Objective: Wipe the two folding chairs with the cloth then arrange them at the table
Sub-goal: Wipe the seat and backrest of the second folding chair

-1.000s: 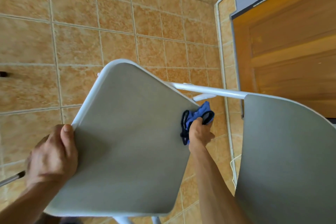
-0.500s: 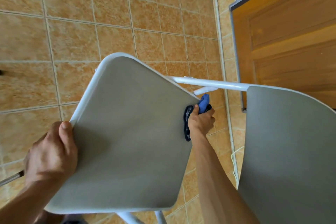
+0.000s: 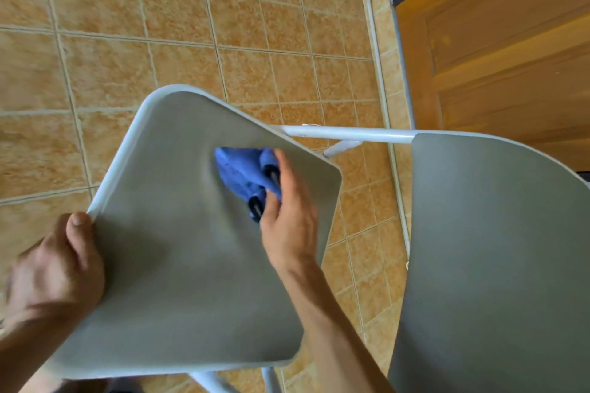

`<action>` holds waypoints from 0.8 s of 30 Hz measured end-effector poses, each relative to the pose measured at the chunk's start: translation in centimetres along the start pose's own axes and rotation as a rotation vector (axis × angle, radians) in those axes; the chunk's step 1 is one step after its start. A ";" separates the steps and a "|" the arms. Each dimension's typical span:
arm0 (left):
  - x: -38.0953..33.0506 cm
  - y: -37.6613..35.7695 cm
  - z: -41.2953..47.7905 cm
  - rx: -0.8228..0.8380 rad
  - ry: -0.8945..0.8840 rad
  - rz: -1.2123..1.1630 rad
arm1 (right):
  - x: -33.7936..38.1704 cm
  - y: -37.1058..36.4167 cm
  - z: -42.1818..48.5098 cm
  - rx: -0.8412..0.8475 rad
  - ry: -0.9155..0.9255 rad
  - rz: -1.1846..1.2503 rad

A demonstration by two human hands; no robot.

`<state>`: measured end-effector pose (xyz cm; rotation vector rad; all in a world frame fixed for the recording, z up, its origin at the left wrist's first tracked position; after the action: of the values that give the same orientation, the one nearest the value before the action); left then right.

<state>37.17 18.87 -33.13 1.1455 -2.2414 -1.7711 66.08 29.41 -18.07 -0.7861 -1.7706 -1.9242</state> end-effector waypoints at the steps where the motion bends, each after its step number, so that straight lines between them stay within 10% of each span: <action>1: -1.7 1.2 -0.1 0.035 -0.005 -0.009 | -2.3 2.0 0.7 -0.099 -0.080 -0.051; 6: -4.7 4.5 -0.5 0.107 -0.036 0.088 | -12.0 4.5 1.9 -0.299 -0.559 -0.025; 14: -4.1 3.9 -0.5 0.098 -0.028 0.052 | -8.1 0.8 1.5 -0.360 -0.553 -0.076; 24: -4.3 4.4 -0.3 0.055 -0.057 -0.035 | 8.6 -11.2 -1.1 0.184 0.402 -0.014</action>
<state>38.22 21.35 -27.64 1.1662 -2.3299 -1.7879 52.25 30.24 -21.07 -0.2960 -1.6700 -1.7454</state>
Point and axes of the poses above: each hand's wrist, its own z-axis towards the middle knuckle, its own y-axis out of the back of the hand, x = y × z, the point moved 7 cm from there along z, towards the middle knuckle, and after that the axes turned 14 degrees about z, right-handed, at the moved point
